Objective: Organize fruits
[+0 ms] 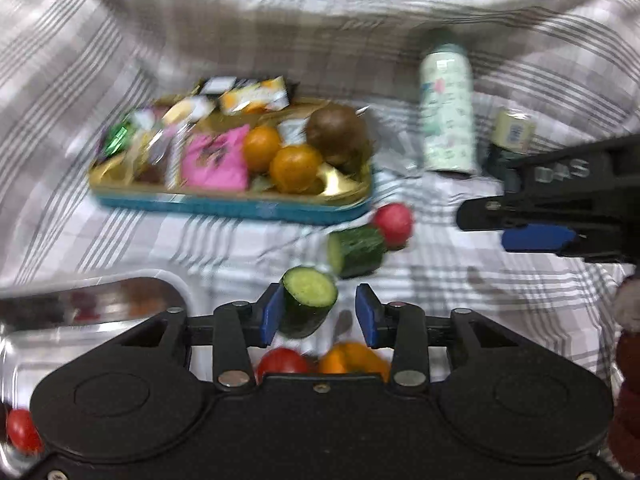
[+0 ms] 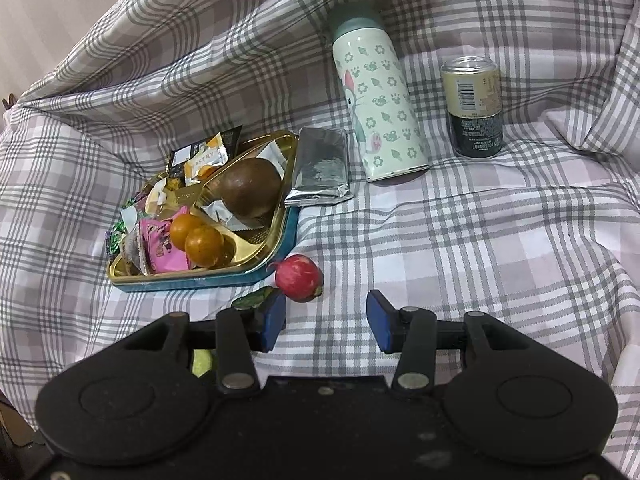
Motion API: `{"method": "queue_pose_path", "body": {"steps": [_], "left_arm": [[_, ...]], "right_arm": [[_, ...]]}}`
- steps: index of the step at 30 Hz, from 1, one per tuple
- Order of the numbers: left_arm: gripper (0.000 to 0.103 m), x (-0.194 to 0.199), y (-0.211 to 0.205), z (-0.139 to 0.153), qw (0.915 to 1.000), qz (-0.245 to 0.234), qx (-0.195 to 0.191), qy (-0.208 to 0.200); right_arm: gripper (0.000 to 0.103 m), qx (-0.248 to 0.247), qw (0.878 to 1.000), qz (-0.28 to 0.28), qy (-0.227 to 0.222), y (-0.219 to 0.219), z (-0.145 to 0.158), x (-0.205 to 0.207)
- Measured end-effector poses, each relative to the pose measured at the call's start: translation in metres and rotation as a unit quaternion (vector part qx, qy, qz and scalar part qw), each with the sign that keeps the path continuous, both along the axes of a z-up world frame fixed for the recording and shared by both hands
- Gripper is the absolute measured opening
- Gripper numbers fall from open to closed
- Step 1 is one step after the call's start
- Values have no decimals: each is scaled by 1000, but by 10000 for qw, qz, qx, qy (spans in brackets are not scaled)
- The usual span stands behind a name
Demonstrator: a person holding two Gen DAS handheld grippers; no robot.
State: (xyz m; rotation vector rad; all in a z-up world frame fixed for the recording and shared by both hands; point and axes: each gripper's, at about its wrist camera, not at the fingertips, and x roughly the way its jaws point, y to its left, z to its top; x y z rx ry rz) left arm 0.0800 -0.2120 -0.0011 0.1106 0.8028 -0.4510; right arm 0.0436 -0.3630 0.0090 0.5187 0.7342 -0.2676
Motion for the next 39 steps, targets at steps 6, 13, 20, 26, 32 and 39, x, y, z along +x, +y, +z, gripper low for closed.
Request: {"method": "queue_pose_path", "body": {"steps": [6, 13, 20, 26, 32, 39], "left_arm": [[47, -13, -24, 5, 9976, -649, -248, -12], [48, -18, -9, 6, 9996, -11, -260, -118], [49, -11, 2, -3, 9991, 338, -245, 112], [49, -6, -2, -10, 9986, 361, -256, 281], [52, -2, -11, -14, 9988, 357, -133, 312], [55, 4, -20, -15, 9988, 385, -46, 289]], "right_arm": [[48, 6, 9998, -176, -95, -8, 3, -5], [48, 41, 9994, -328, -133, -19, 5, -12], [48, 366, 9986, 305, 237, -20, -4, -3], [48, -33, 9911, 656, 1158, -5, -28, 16], [48, -72, 9917, 751, 1043, -3, -23, 14], [48, -182, 9930, 681, 949, -2, -21, 15]]}}
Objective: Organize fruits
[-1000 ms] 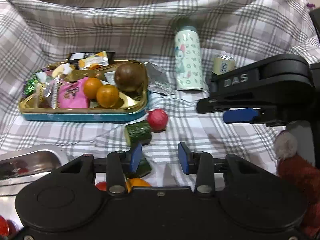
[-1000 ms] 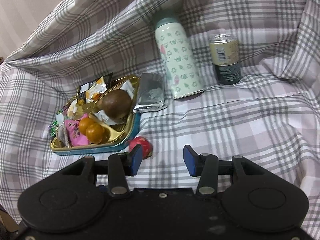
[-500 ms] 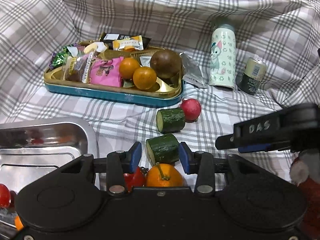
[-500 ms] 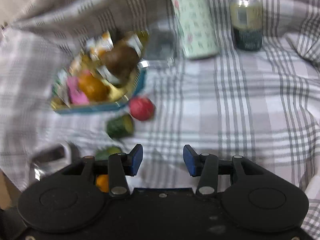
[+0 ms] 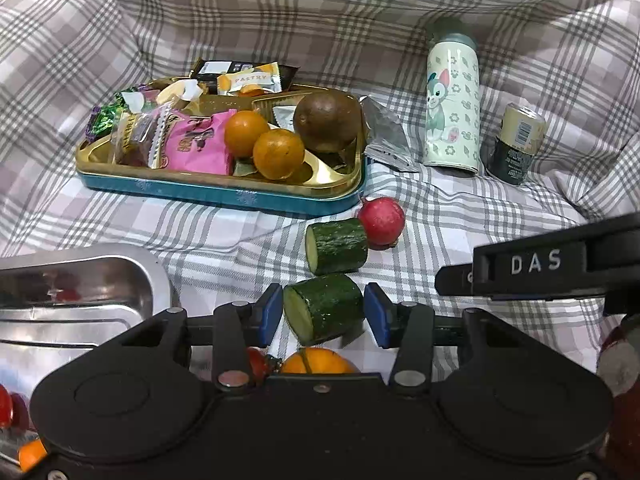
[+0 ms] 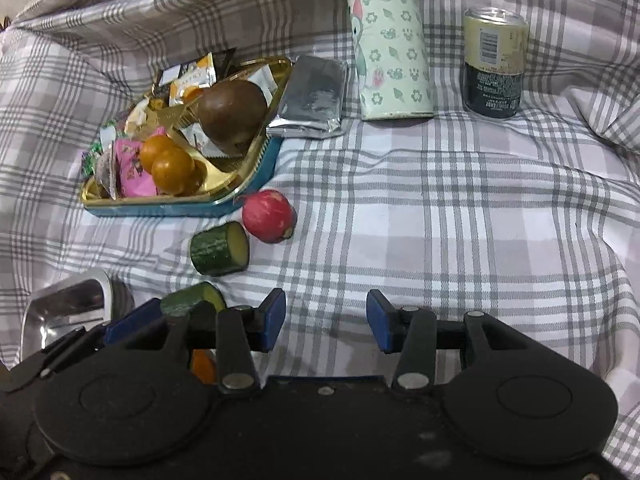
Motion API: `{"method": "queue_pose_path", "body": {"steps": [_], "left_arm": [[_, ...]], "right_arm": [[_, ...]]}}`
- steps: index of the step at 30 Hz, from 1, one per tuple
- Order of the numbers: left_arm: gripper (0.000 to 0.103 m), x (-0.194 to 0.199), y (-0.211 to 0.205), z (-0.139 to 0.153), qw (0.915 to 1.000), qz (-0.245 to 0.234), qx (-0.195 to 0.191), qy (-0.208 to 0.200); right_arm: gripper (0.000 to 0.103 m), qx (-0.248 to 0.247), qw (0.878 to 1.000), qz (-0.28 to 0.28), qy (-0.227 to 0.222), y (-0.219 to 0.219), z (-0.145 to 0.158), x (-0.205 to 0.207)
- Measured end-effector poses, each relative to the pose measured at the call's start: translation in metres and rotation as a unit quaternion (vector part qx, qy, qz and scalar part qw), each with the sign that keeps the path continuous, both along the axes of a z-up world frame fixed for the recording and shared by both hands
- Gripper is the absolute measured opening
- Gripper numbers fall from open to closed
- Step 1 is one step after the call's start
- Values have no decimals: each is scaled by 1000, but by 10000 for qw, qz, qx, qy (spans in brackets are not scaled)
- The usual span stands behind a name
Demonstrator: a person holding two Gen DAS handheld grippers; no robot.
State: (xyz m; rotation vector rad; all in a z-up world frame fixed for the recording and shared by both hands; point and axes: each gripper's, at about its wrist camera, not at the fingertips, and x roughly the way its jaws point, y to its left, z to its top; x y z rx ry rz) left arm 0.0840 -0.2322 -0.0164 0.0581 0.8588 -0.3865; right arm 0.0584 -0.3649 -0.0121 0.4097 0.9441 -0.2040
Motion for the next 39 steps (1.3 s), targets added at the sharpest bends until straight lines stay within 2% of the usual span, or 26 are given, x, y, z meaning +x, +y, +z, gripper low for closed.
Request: {"method": "queue_pose_path", "body": {"steps": [9, 13, 20, 30, 39], "left_arm": [[54, 3, 7, -8, 9992, 110, -221, 304], [52, 7, 6, -9, 9991, 155, -231, 327], [44, 11, 20, -2, 9976, 316, -571, 246], [44, 13, 30, 3, 9980, 255, -569, 136], [48, 6, 26, -2, 9992, 3, -383, 148]], "right_arm": [[48, 29, 9994, -264, -204, -4, 3, -1], [48, 48, 9992, -298, -273, -4, 4, 0], [48, 30, 9984, -257, -508, 3, 6, 3], [48, -42, 9946, -498, -914, 11, 5, 16], [48, 83, 9937, -595, -946, 18, -3, 30]]}}
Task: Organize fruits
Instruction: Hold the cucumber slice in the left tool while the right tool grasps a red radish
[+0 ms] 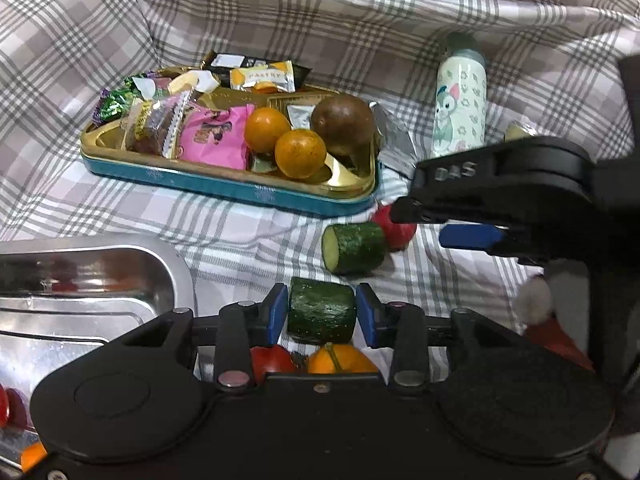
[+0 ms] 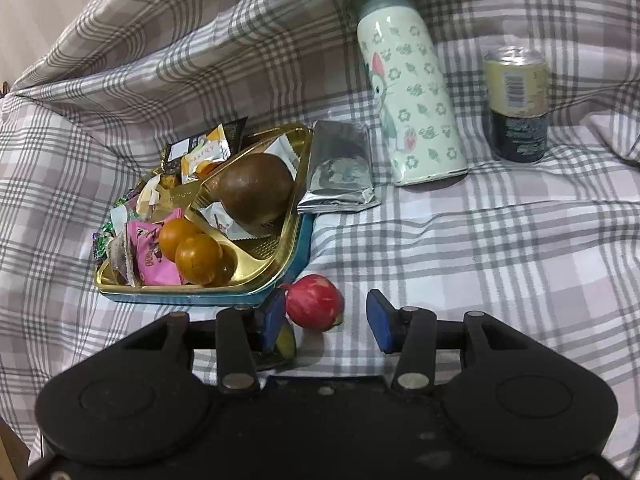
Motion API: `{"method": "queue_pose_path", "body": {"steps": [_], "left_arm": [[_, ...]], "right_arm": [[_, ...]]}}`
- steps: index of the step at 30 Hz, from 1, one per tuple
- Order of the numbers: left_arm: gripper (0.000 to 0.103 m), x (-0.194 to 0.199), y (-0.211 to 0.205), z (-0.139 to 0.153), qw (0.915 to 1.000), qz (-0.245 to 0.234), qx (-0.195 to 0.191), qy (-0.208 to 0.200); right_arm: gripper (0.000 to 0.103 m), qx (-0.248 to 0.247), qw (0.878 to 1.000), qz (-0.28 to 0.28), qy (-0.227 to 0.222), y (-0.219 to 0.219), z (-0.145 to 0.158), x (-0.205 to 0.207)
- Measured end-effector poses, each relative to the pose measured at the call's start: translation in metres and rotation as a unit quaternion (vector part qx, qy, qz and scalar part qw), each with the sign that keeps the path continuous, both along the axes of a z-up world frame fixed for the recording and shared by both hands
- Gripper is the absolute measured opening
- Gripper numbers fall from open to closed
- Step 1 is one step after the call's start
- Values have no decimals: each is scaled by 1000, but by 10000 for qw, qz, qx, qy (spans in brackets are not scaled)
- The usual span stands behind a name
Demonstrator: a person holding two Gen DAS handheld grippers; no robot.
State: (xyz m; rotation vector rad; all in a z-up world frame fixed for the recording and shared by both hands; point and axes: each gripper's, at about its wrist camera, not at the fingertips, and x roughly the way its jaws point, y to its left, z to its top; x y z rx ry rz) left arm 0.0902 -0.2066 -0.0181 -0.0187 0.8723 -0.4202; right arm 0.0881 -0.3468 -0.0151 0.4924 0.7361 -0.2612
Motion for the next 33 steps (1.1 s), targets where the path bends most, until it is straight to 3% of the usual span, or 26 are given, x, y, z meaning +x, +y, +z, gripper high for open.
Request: {"method": "queue_pose_path", "body": {"steps": [5, 13, 21, 22, 23, 25, 29, 33], "left_arm": [[51, 0, 1, -6, 10000, 41, -9, 38], [52, 3, 1, -12, 10000, 33, -21, 54], [52, 4, 3, -14, 9999, -13, -60, 80], [52, 4, 3, -14, 10000, -18, -55, 78], [52, 4, 3, -14, 10000, -24, -47, 77], [52, 4, 2, -13, 10000, -33, -27, 76], [52, 4, 1, -13, 10000, -29, 7, 67], [52, 3, 0, -14, 10000, -30, 62, 34]], "right_arm": [[48, -24, 9997, -23, 226, 5, -9, 10], [48, 72, 9999, -57, 146, 6, -14, 15], [49, 597, 9980, -179, 119, -5, -21, 20], [47, 670, 9975, -163, 137, -7, -21, 20], [37, 716, 9973, -102, 132, -7, -21, 20], [38, 756, 9970, -52, 148, -8, -19, 19], [38, 237, 9989, 56, 404, 0, -9, 16], [38, -982, 9914, 220, 841, 17, 0, 2]]}}
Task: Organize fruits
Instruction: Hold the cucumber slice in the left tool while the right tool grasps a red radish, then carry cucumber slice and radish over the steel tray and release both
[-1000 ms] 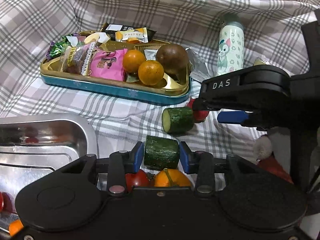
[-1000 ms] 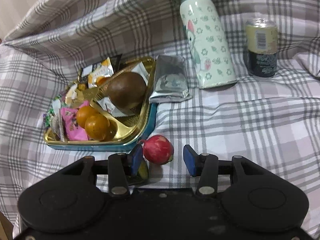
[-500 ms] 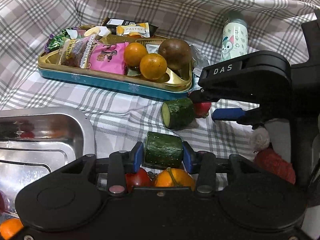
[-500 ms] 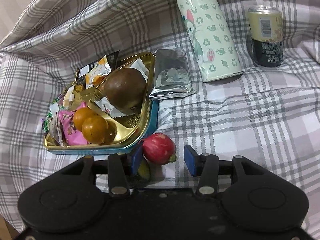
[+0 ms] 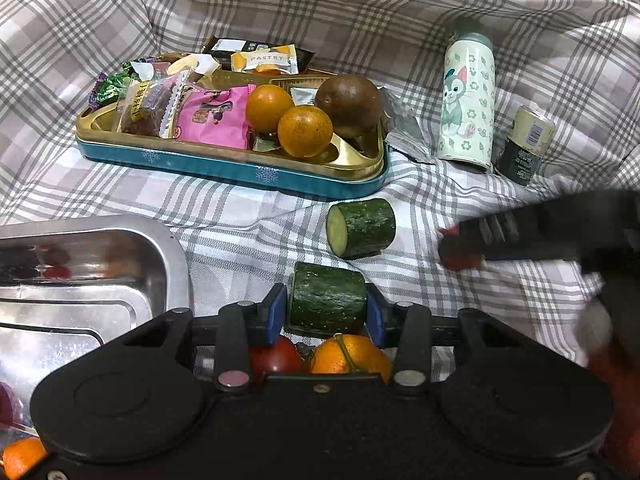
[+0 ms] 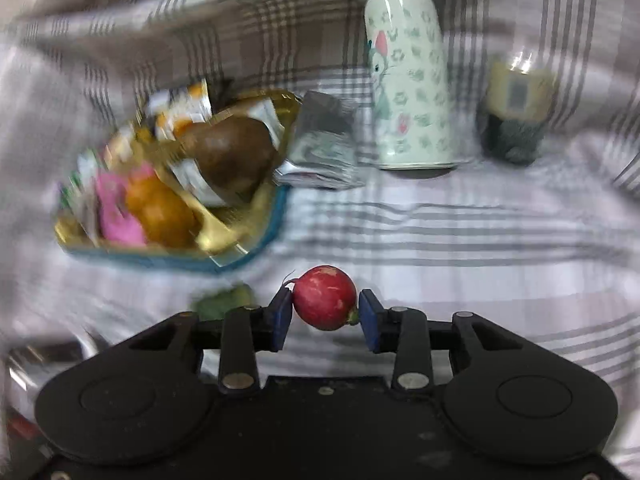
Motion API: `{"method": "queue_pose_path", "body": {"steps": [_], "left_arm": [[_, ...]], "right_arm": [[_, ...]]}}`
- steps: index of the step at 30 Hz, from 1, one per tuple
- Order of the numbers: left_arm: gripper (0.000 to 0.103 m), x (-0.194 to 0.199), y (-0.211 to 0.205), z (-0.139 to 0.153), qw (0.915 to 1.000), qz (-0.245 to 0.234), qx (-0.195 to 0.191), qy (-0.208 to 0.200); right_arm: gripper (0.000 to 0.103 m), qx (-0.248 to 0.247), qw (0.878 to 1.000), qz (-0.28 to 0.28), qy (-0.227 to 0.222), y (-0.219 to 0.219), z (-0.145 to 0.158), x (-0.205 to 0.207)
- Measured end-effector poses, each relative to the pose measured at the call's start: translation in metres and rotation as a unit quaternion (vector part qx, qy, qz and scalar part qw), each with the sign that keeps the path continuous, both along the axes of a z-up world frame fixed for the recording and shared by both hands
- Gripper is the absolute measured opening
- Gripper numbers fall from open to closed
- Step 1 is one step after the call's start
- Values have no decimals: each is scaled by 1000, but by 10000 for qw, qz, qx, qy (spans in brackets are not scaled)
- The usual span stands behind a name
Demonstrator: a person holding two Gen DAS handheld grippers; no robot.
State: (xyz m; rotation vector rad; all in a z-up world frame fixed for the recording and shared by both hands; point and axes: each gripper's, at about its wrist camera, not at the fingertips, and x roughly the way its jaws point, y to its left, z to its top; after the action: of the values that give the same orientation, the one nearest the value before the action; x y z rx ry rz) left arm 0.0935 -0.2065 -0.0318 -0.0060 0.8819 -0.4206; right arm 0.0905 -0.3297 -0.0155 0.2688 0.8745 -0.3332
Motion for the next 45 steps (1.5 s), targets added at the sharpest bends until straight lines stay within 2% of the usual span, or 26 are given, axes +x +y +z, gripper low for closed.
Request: {"method": "queue_pose_path", "body": {"steps": [1, 3, 6, 10, 19, 22, 24, 37, 45], "left_arm": [[52, 0, 0, 0, 10000, -5, 16, -15], [52, -1, -1, 0, 10000, -14, 49, -45], [52, 0, -2, -1, 9999, -14, 98, -54], [52, 2, -4, -2, 9999, -15, 138, -54], [52, 4, -5, -2, 9998, -46, 168, -45], [51, 4, -6, -3, 9998, -49, 186, -73], [46, 4, -7, -3, 9998, -65, 177, -104], [45, 8, -5, -2, 10000, 59, 35, -54], [45, 6, -5, -3, 9999, 18, 44, -139]], "right_arm": [[38, -123, 9998, 82, 99, 2, -1, -5], [37, -59, 9989, 351, 303, 1, -5, -16], [37, -85, 9976, 588, 349, 1, -5, -23], [38, 148, 9985, 459, 256, -8, -6, -24], [43, 211, 9998, 38, -5, -12, -7, -11], [43, 197, 9998, -28, -39, -14, -7, -9], [39, 195, 9998, -4, -5, -14, -6, -9], [38, -518, 9972, 391, 368, 4, -2, -24], [38, -23, 9965, 695, 467, -10, -1, -34]]}}
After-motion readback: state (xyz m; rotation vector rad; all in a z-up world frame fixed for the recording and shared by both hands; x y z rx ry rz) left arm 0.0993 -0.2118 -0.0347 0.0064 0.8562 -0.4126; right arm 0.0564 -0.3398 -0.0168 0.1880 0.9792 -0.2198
